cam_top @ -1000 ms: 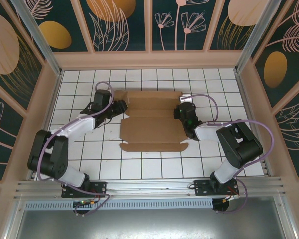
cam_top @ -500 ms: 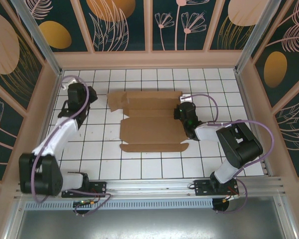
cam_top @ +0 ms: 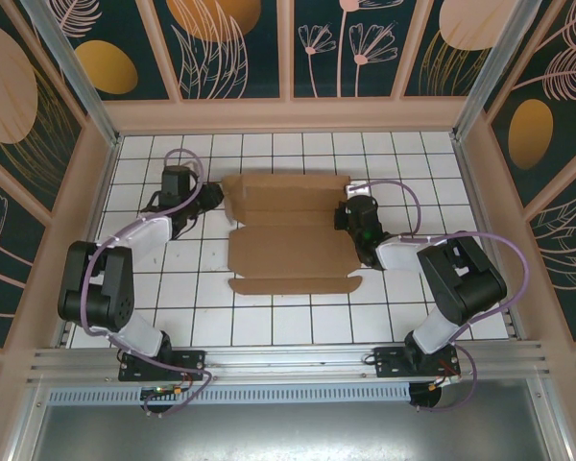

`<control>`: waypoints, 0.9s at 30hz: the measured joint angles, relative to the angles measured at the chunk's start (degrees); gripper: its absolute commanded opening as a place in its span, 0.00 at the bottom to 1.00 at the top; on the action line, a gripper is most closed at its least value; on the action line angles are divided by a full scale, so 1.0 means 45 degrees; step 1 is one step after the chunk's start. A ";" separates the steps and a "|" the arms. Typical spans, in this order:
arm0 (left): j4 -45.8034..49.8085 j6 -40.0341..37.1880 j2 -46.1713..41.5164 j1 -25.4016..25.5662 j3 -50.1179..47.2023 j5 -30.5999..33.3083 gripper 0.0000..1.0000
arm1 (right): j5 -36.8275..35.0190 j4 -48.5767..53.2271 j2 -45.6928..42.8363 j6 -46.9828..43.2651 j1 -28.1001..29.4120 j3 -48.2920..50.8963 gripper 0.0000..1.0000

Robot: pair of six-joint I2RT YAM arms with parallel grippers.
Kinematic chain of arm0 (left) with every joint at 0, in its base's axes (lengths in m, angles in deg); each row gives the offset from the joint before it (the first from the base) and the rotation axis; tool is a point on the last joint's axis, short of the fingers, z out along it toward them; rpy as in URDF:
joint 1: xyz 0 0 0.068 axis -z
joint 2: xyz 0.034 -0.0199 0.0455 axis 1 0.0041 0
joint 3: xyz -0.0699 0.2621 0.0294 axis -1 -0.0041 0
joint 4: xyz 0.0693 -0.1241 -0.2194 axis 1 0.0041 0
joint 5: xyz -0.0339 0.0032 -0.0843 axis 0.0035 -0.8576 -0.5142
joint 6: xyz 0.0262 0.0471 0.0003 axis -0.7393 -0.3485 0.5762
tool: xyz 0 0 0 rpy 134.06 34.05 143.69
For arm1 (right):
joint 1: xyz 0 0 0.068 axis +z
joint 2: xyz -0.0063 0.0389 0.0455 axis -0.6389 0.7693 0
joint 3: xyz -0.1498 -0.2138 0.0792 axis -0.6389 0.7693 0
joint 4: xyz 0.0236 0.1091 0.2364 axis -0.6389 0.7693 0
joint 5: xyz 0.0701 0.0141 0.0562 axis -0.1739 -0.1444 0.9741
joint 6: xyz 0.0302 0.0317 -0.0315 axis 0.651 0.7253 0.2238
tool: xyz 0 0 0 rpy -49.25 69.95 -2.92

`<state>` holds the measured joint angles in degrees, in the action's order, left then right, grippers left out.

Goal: Fold the paper box

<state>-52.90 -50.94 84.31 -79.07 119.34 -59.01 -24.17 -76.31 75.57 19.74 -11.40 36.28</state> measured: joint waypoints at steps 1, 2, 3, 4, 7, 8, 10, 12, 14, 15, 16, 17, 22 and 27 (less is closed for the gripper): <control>0.0034 -0.0063 -0.0107 0.0189 0.0000 -0.0078 0.39 | 0.0034 0.0053 0.0000 0.0044 -0.0034 -0.0024 0.08; 0.0092 -0.0107 -0.0209 0.0408 0.0000 -0.0131 0.39 | 0.0073 0.0107 0.0000 0.0068 -0.0049 -0.0058 0.08; 0.0136 -0.0146 -0.0306 0.0568 -0.0039 -0.0175 0.40 | 0.0117 0.0146 0.0000 0.0087 -0.0058 -0.0083 0.08; 0.0151 -0.0146 -0.0403 0.0675 -0.0131 -0.0189 0.40 | 0.0160 0.0165 0.0000 0.0092 -0.0058 -0.0087 0.08; 0.0355 -0.0151 -0.0709 0.0792 -0.0515 -0.0384 0.42 | 0.0257 0.0223 0.0005 0.0092 -0.0058 -0.0131 0.08; 0.0471 -0.0146 -0.0753 0.0792 -0.0588 -0.0447 0.43 | 0.0277 0.0228 0.0005 0.0087 -0.0058 -0.0141 0.08; 0.0583 -0.0155 -0.0767 0.0806 -0.0641 -0.0563 0.43 | 0.0330 0.0233 0.0005 0.0087 -0.0058 -0.0151 0.08; 0.0699 -0.0228 -0.0792 0.0835 -0.0665 -0.0651 0.43 | 0.0350 0.0282 0.0019 0.0087 -0.0058 -0.0189 0.08; 0.0821 -0.0301 -0.0850 0.0913 -0.0675 -0.0680 0.44 | 0.0350 0.0291 0.0058 0.0087 -0.0058 -0.0228 0.08; 0.0889 -0.0359 -0.0913 0.0962 -0.0675 -0.0699 0.44 | 0.0355 0.0301 0.0083 0.0087 -0.0058 -0.0253 0.08; 0.0942 -0.0413 -0.0976 0.1001 -0.0685 -0.0704 0.45 | 0.0355 0.0296 0.0102 0.0087 -0.0058 -0.0267 0.08; 0.1015 -0.0520 -0.1093 0.1049 -0.0690 -0.0709 0.45 | 0.0355 0.0296 0.0112 0.0087 -0.0058 -0.0272 0.08; 0.1190 -0.1093 -0.1603 0.1302 -0.0704 -0.0748 0.45 | 0.0355 0.0291 0.0146 0.0092 -0.0058 -0.0296 0.09; 0.1447 -0.1622 -0.1744 0.1535 -0.0714 -0.0733 0.45 | 0.0457 0.0277 0.0199 0.0087 -0.0058 -0.0355 0.09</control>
<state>-46.39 -58.24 76.46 -72.16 116.12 -62.31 -22.12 -75.06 76.47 20.13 -11.66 34.68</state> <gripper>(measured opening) 0.450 0.092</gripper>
